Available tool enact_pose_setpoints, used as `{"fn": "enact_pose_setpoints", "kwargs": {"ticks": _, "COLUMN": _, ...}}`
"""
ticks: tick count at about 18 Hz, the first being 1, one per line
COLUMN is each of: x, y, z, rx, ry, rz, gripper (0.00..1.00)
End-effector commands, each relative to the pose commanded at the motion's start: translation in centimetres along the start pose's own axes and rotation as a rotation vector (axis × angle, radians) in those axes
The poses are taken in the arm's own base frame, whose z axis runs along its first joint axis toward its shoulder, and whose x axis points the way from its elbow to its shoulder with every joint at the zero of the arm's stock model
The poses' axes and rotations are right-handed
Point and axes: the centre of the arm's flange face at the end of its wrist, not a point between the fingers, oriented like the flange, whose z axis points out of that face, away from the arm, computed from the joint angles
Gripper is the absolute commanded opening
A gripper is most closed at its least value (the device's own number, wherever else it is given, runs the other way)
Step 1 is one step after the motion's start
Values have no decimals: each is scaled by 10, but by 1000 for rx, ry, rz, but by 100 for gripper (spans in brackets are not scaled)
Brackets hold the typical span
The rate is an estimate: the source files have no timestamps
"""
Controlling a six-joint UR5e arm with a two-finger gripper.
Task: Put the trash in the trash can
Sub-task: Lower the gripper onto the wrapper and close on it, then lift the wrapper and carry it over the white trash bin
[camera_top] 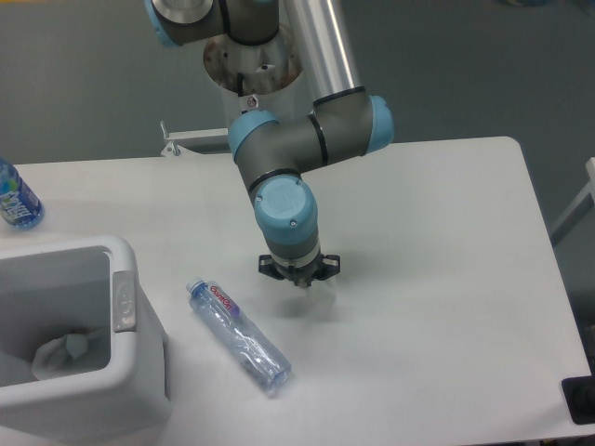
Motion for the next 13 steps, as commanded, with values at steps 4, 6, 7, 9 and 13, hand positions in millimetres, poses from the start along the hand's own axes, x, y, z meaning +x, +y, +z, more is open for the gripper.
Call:
{"fn": "enact_pose_setpoints", "kwargs": {"ticks": 4, "x": -17, "y": 3, "z": -12, "rx": 21, "ry": -6, "rz": -19, "gripper": 0}}
{"fn": "enact_pose_setpoints", "kwargs": {"ticks": 6, "x": -27, "y": 5, "z": -33, "rx": 57, "ry": -12, "rz": -29, "gripper": 0}}
{"fn": "enact_pose_setpoints", "kwargs": {"ticks": 7, "x": -31, "y": 5, "z": -44, "rx": 83, "ry": -15, "rz": -37, "gripper": 0}}
{"fn": "enact_pose_setpoints", "kwargs": {"ticks": 9, "x": -50, "y": 7, "z": -85, "rx": 196, "ry": 32, "rz": -79, "gripper": 0}}
{"fn": "enact_pose_setpoints", "kwargs": {"ticks": 13, "x": -100, "y": 24, "z": -172, "rx": 459, "ry": 176, "rz": -185, "gripper": 0}}
